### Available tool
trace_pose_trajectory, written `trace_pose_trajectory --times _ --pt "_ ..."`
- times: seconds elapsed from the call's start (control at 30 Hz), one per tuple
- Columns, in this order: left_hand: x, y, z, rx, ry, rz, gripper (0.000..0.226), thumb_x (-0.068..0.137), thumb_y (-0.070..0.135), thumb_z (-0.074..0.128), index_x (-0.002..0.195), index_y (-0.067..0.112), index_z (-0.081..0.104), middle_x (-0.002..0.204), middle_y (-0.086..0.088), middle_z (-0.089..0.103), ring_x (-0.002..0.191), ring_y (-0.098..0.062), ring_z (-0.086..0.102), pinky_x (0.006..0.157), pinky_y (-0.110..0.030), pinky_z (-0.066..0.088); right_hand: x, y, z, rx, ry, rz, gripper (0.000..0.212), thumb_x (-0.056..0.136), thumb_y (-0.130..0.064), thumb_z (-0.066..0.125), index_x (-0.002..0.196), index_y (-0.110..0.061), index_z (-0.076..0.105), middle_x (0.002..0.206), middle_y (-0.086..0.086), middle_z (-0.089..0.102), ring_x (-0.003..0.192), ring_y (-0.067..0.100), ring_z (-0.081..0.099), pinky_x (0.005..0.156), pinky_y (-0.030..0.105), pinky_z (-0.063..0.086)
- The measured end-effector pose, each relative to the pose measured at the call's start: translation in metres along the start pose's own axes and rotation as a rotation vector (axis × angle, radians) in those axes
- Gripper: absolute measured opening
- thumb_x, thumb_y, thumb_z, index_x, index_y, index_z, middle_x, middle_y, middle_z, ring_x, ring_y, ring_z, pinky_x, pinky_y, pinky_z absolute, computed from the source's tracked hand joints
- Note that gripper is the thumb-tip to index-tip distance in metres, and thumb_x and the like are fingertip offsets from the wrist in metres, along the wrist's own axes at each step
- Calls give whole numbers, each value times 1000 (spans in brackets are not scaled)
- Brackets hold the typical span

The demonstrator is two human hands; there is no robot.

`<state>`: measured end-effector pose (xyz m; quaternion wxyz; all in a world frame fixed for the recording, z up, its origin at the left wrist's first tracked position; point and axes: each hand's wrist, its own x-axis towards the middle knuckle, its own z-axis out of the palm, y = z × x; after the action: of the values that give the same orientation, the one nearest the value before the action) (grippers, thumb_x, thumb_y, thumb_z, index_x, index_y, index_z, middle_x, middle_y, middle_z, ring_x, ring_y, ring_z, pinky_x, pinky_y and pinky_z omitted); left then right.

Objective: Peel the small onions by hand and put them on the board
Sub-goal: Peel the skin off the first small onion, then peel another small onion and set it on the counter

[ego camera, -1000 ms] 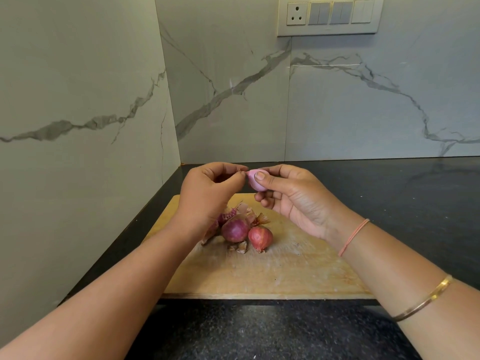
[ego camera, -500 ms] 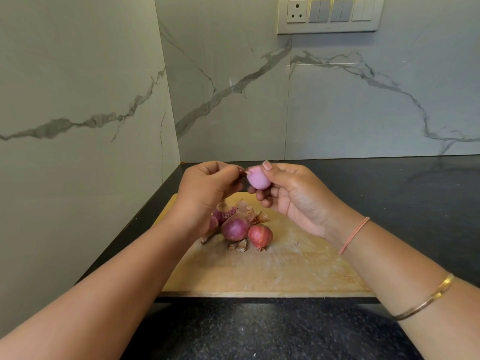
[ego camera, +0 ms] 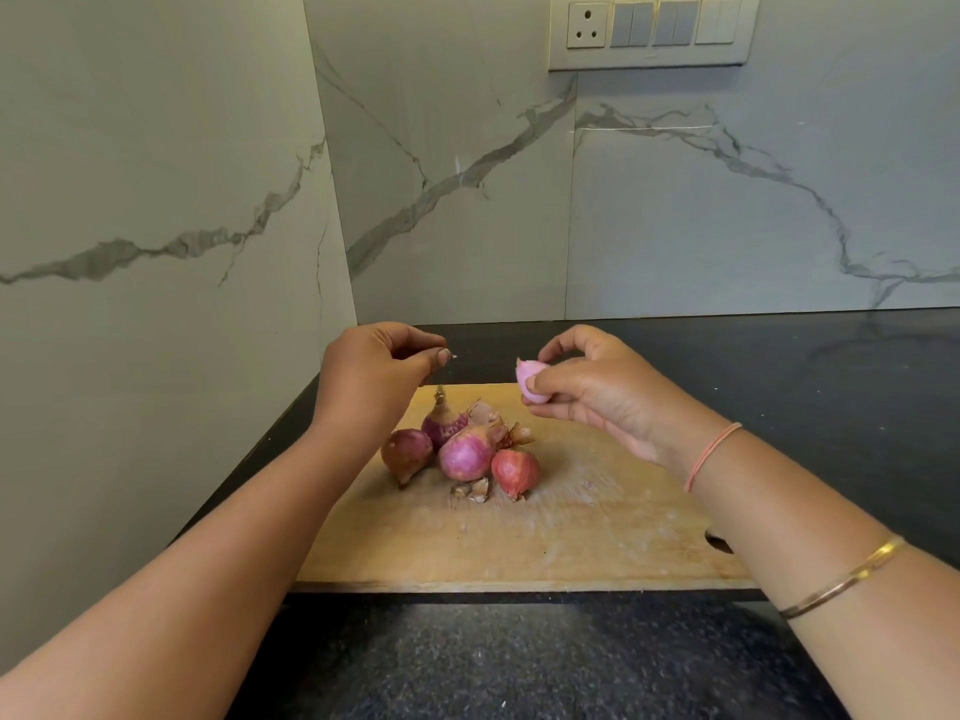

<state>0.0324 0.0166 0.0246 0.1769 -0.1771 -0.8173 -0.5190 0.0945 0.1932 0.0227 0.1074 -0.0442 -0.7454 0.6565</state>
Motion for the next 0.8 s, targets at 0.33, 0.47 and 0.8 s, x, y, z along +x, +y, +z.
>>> trace_pose_trajectory --times 0.33,0.47,0.8 --pt "11 -12 -13 239 80 68 14 88 18 65 100 14 70 86 5 62 78 -10 56 66 -21 43 2 -9 -45 -413 223 -1 15 80 -5 65 86 -18 65 95 4 65 97 22 63 88 38 54" --pt "15 -21 -19 316 -7 -31 6 85 14 67 91 17 66 92 -2 66 85 -19 59 69 -29 43 5 -1 -65 -503 407 62 4 73 0 62 77 0 64 94 21 68 96 37 66 87 54 53" --pt "18 -25 -15 486 -298 -181 31 89 0 59 117 12 66 122 -10 62 101 -19 55 79 -27 45 16 22 -87 -773 467 314 9 67 -1 58 69 -6 65 85 15 66 68 26 58 61 28 47"
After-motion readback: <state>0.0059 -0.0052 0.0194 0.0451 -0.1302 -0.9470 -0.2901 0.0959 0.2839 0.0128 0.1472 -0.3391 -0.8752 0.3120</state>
